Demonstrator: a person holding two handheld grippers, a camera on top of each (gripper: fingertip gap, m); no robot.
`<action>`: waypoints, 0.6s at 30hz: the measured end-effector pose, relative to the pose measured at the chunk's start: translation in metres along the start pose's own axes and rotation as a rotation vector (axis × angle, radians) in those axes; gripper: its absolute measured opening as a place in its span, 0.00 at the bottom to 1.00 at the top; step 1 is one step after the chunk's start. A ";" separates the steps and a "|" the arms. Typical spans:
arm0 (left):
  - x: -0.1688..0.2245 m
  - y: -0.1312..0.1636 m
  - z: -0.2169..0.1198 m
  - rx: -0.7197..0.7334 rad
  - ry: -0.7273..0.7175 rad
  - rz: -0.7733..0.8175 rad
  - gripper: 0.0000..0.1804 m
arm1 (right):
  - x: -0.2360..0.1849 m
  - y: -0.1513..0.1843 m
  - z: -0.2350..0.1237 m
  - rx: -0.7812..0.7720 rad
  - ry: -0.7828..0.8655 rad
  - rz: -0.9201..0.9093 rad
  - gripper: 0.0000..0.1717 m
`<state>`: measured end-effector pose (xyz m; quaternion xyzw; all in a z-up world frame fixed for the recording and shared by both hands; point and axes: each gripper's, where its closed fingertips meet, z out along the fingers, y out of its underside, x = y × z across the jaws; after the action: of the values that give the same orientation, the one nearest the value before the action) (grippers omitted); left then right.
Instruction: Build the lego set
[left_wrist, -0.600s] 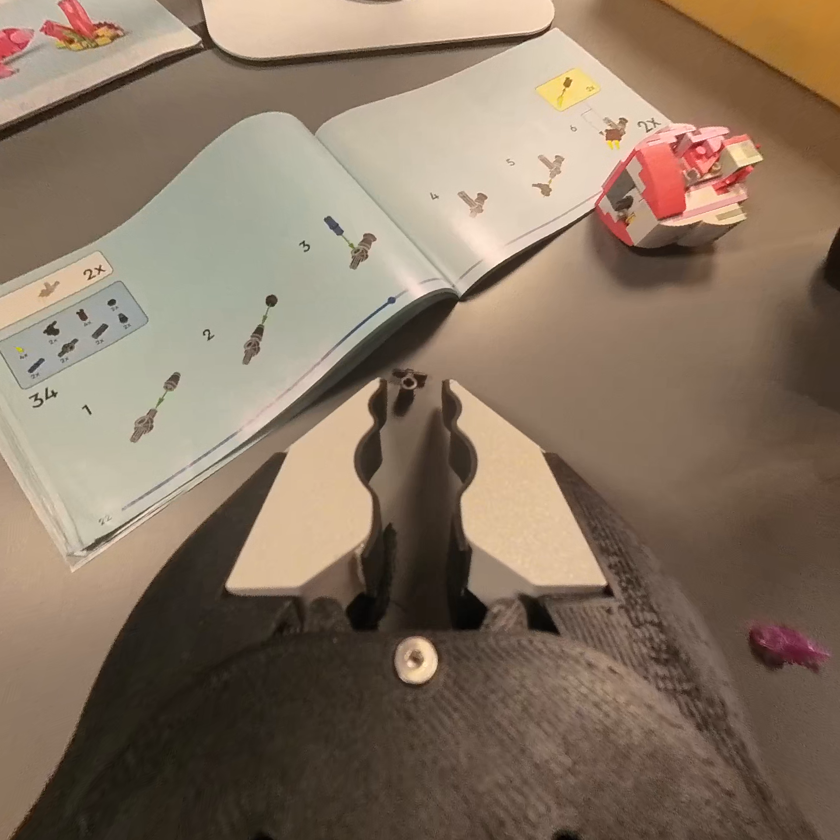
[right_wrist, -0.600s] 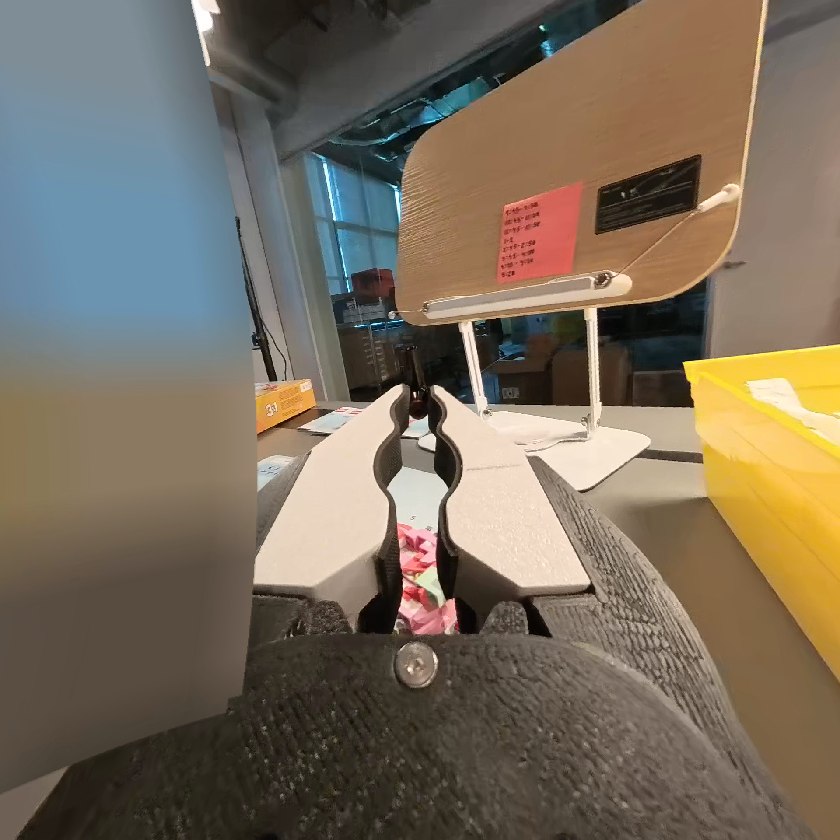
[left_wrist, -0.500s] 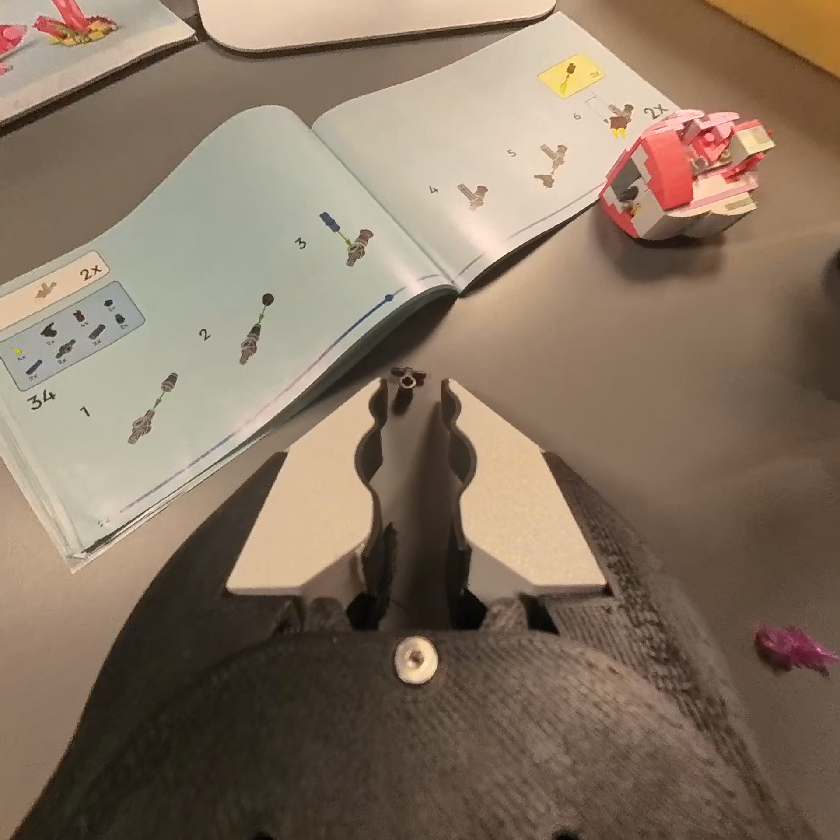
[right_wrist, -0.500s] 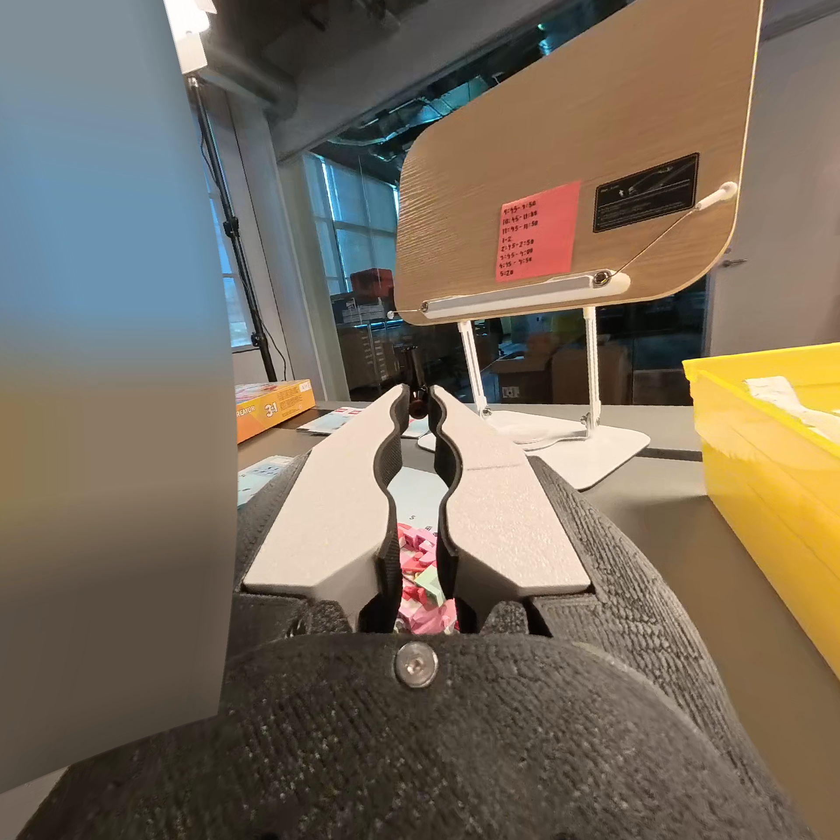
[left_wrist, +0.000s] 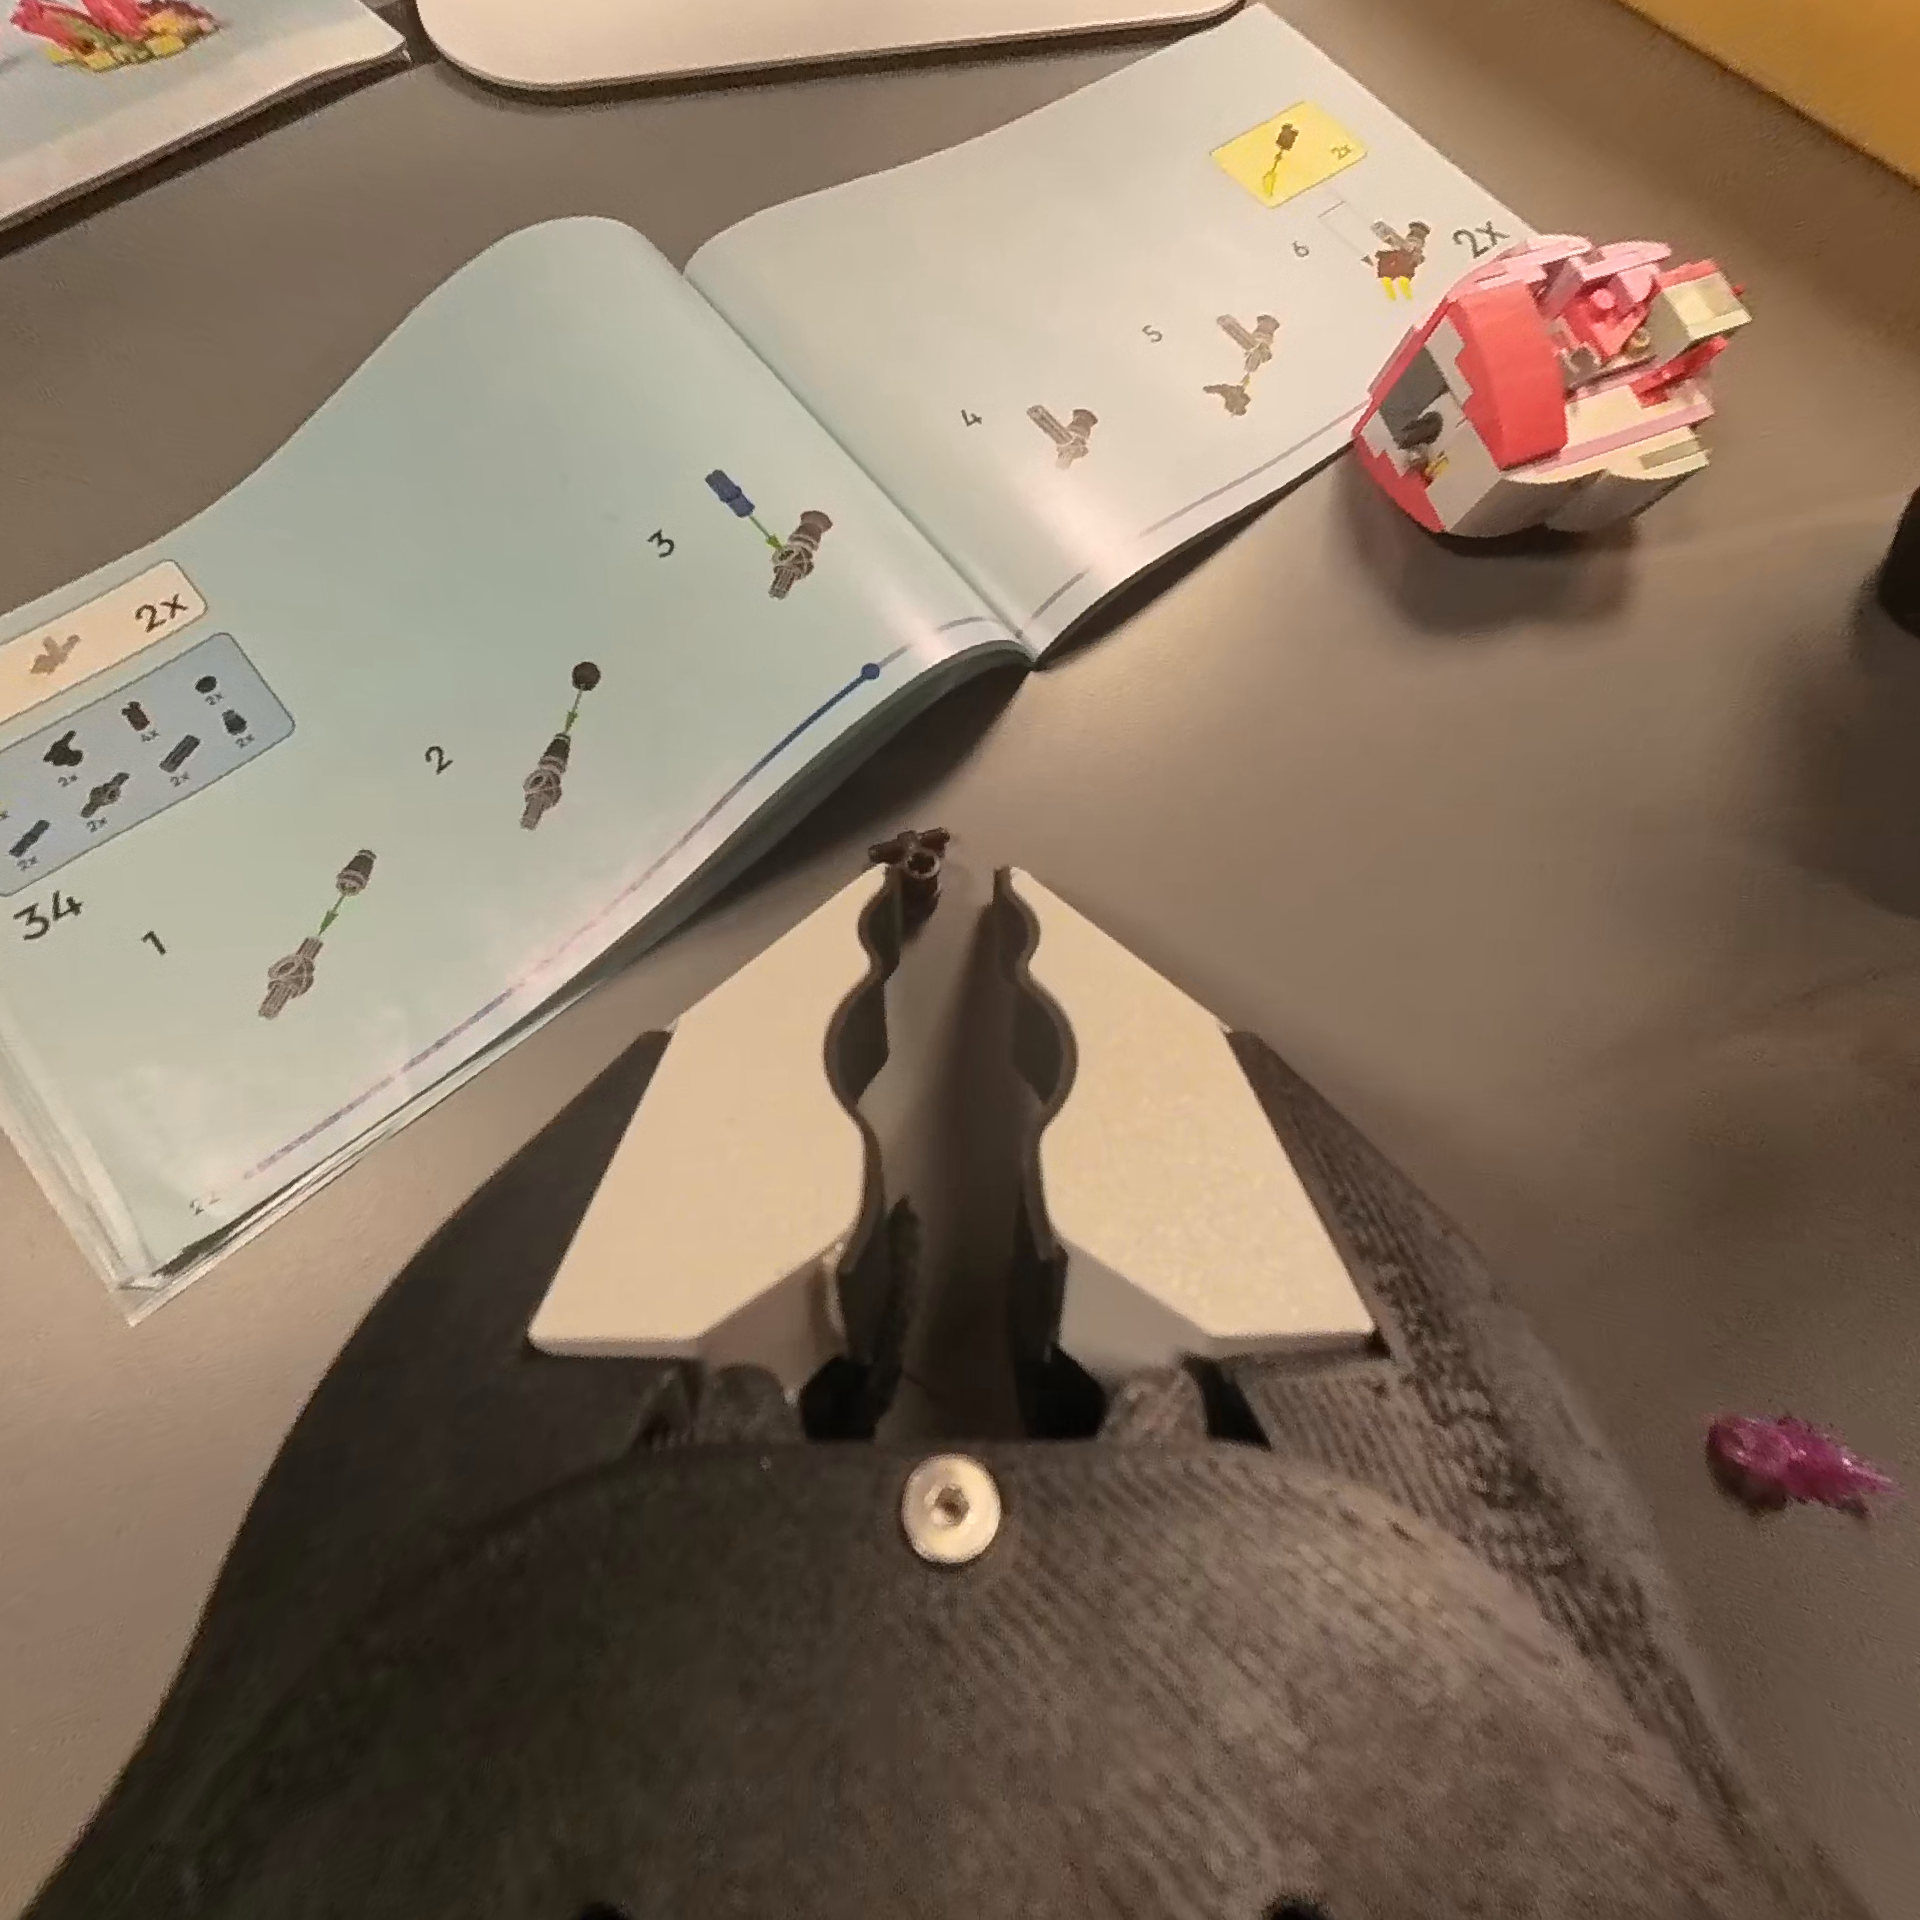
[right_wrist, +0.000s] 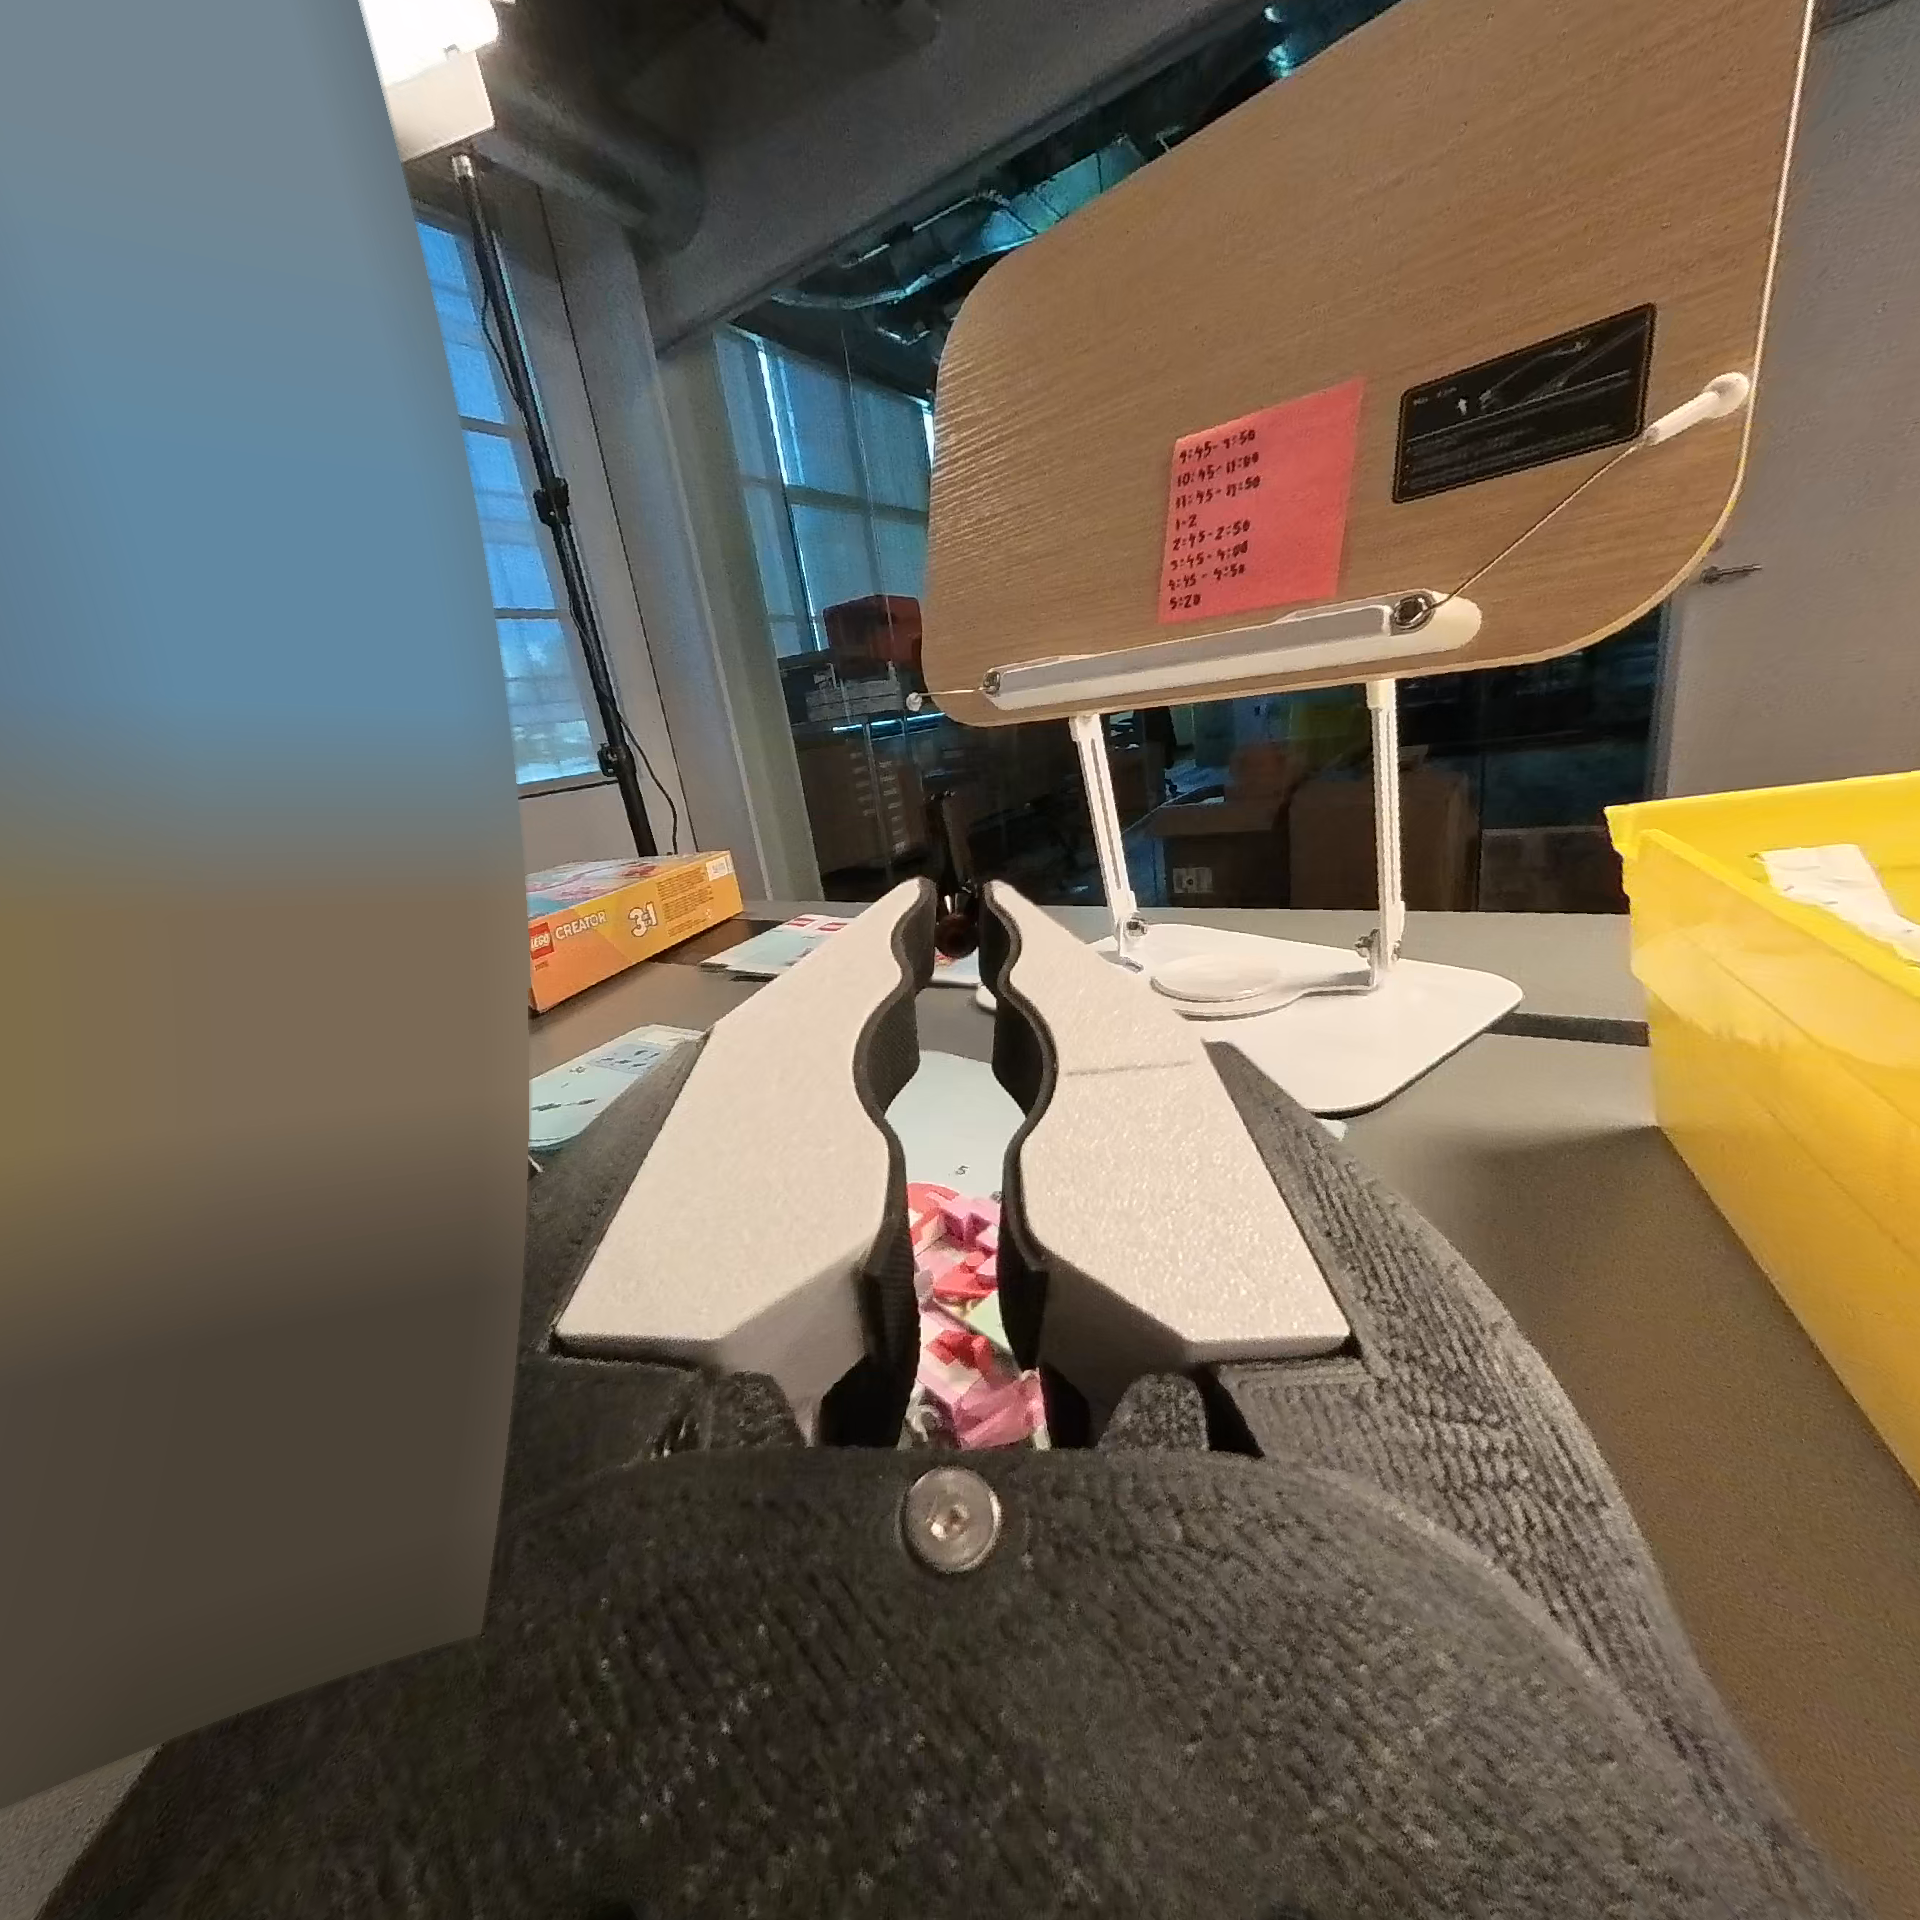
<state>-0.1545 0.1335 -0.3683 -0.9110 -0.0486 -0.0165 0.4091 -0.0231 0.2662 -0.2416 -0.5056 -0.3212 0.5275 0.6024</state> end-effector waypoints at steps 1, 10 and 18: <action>0.000 0.000 0.000 0.000 0.000 0.000 0.09 | 0.000 0.000 0.000 -0.001 -0.001 0.001 0.03; 0.000 0.000 0.000 0.001 0.013 -0.018 0.09 | -0.002 0.002 0.001 -0.009 -0.015 0.005 0.03; 0.000 0.000 0.000 0.002 0.023 -0.030 0.09 | -0.004 0.003 0.002 -0.016 -0.027 0.007 0.03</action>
<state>-0.1541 0.1332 -0.3681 -0.9095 -0.0575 -0.0328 0.4104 -0.0267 0.2627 -0.2437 -0.5044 -0.3316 0.5340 0.5920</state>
